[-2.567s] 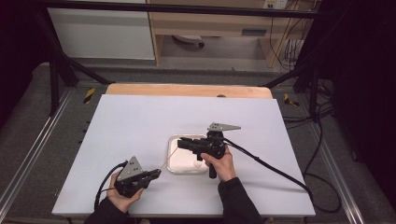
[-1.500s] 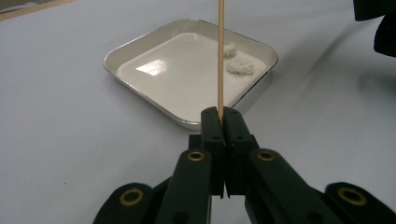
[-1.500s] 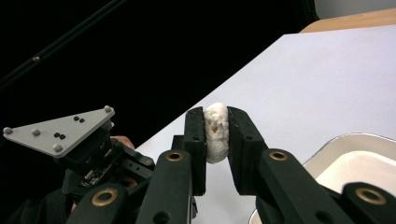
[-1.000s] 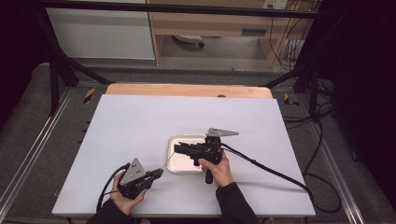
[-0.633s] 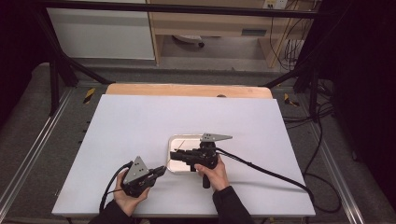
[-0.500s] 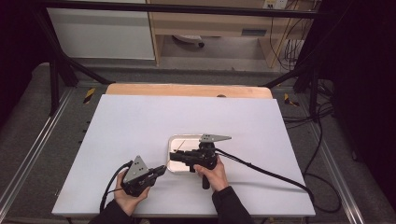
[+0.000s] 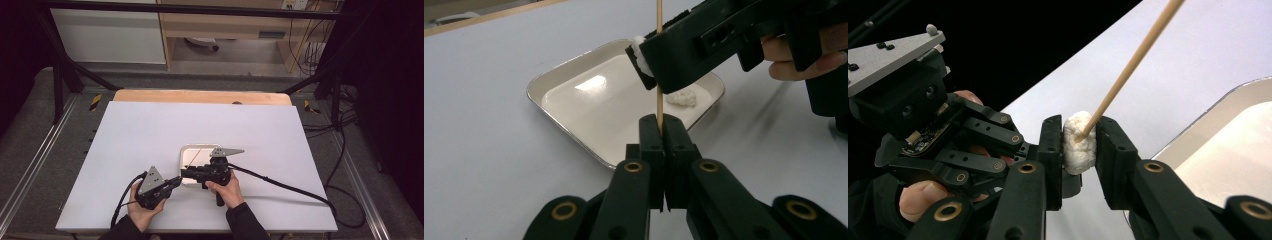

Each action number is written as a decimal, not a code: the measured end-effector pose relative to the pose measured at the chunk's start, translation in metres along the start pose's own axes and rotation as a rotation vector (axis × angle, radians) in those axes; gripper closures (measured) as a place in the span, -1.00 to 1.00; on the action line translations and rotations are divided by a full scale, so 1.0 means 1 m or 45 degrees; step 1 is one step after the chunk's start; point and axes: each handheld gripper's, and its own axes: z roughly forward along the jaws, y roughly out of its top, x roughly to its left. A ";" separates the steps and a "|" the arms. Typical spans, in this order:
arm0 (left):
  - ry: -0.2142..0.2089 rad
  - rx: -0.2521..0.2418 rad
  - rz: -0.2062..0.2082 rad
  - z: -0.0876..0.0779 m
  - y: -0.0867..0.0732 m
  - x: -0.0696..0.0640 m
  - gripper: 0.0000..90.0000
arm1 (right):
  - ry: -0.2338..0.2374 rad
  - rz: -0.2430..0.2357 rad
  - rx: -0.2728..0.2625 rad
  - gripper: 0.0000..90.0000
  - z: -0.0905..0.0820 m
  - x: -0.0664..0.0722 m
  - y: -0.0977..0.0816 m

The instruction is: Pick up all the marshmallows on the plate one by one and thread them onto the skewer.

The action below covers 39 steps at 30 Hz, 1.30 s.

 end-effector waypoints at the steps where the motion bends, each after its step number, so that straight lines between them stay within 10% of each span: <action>1: 0.002 0.001 -0.002 0.000 0.000 0.001 0.97 | -0.017 -0.016 -0.004 0.45 -0.002 0.001 0.002; 9: -0.030 -0.023 -0.033 -0.003 -0.002 0.008 0.97 | -0.197 -0.137 -0.008 -0.46 -0.022 0.008 0.020; 15: -0.049 -0.007 -0.035 -0.006 -0.005 0.011 0.97 | -0.367 -0.248 0.065 -0.73 -0.034 0.004 0.026; 29: -0.037 0.037 -0.065 -0.011 -0.008 0.014 0.97 | -0.522 -0.281 0.308 -0.08 -0.046 -0.024 -0.002; 39: -0.049 0.042 -0.064 -0.011 -0.009 0.014 0.97 | -0.496 -0.288 0.376 0.31 -0.038 -0.033 -0.014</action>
